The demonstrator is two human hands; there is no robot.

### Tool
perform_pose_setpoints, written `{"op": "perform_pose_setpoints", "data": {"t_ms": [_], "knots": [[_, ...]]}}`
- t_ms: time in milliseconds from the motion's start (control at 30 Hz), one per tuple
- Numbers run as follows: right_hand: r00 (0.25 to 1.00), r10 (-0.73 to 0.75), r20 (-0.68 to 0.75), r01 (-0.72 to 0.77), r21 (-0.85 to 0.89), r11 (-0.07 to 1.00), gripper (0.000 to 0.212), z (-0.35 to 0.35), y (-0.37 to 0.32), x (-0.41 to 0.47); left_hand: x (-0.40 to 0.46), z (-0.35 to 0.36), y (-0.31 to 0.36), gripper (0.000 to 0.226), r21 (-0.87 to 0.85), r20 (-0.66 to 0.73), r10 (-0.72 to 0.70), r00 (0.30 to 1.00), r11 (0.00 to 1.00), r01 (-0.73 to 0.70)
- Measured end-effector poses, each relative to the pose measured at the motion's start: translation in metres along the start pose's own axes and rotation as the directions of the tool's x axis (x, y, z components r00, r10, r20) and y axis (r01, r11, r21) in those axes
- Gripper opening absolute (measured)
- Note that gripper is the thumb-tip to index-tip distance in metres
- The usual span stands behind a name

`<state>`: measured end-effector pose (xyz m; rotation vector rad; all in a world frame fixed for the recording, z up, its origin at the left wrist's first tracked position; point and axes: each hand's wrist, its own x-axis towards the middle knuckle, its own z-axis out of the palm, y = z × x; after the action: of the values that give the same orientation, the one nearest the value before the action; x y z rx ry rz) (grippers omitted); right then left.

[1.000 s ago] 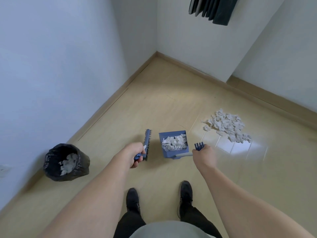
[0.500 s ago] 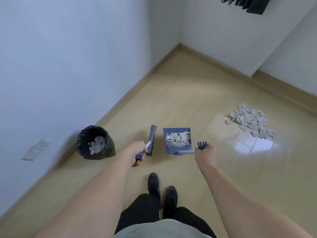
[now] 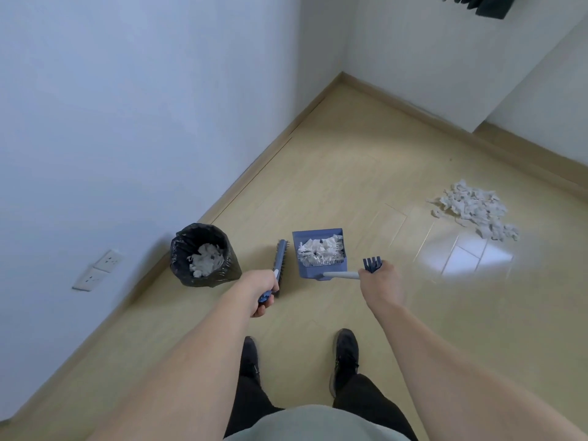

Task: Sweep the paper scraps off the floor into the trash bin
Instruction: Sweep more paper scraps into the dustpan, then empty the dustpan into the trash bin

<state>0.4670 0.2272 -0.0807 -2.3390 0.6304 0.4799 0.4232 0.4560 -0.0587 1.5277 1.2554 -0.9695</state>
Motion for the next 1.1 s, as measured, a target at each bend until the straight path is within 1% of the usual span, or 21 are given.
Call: {"op": "perform_pose_setpoints", "data": {"t_ms": [100, 267, 400, 533, 733, 800, 900, 967, 1000, 1100], "knots": [[0.999, 0.034, -0.041, -0.035, -0.022, 0.999, 0.008, 0.031, -0.019, -0.035, 0.01, -0.041, -0.016, 0.007, 0.062, 0.032, 0.028, 0.999, 0.998, -0.03], [0.996, 0.051, -0.074, -0.055, -0.055, 0.997, 0.01, 0.064, -0.05, -0.085, 0.01, -0.093, -0.043, 0.006, 0.103, 0.082, 0.027, 0.996, 0.994, -0.035], [0.991, 0.103, -0.085, -0.103, -0.002, 0.995, 0.013, 0.081, -0.056, -0.109, 0.009, -0.113, -0.058, 0.009, 0.165, 0.089, 0.035, 0.995, 0.985, -0.05], [0.991, 0.111, -0.069, -0.108, 0.045, 0.993, 0.015, 0.101, -0.064, -0.125, 0.003, -0.133, -0.082, 0.008, 0.185, 0.076, 0.032, 0.997, 0.982, -0.046], [0.99, 0.136, -0.035, -0.133, 0.072, 0.988, 0.019, 0.141, -0.079, -0.164, 0.011, -0.189, -0.117, 0.01, 0.237, 0.075, 0.034, 0.997, 0.97, -0.051], [0.987, 0.156, -0.046, -0.151, 0.083, 0.985, 0.022, 0.149, -0.082, -0.174, 0.018, -0.206, -0.127, 0.012, 0.263, 0.093, 0.022, 0.995, 0.964, -0.046], [0.977, 0.194, -0.094, -0.18, 0.136, 0.974, 0.025, 0.17, -0.099, -0.196, 0.036, -0.241, -0.141, 0.024, 0.332, 0.119, 0.036, 0.992, 0.94, -0.074], [0.966, 0.222, -0.129, -0.198, 0.176, 0.964, 0.024, 0.186, -0.111, -0.208, 0.047, -0.264, -0.145, 0.027, 0.378, 0.139, 0.044, 0.989, 0.921, -0.094], [0.955, 0.26, -0.146, -0.229, 0.195, 0.954, 0.023, 0.201, -0.118, -0.22, 0.056, -0.284, -0.15, 0.028, 0.427, 0.132, 0.061, 0.989, 0.897, -0.112], [0.94, 0.291, -0.18, -0.246, 0.235, 0.94, 0.02, 0.226, -0.132, -0.247, 0.072, -0.325, -0.158, 0.031, 0.484, 0.154, 0.045, 0.987, 0.867, -0.115]]}}
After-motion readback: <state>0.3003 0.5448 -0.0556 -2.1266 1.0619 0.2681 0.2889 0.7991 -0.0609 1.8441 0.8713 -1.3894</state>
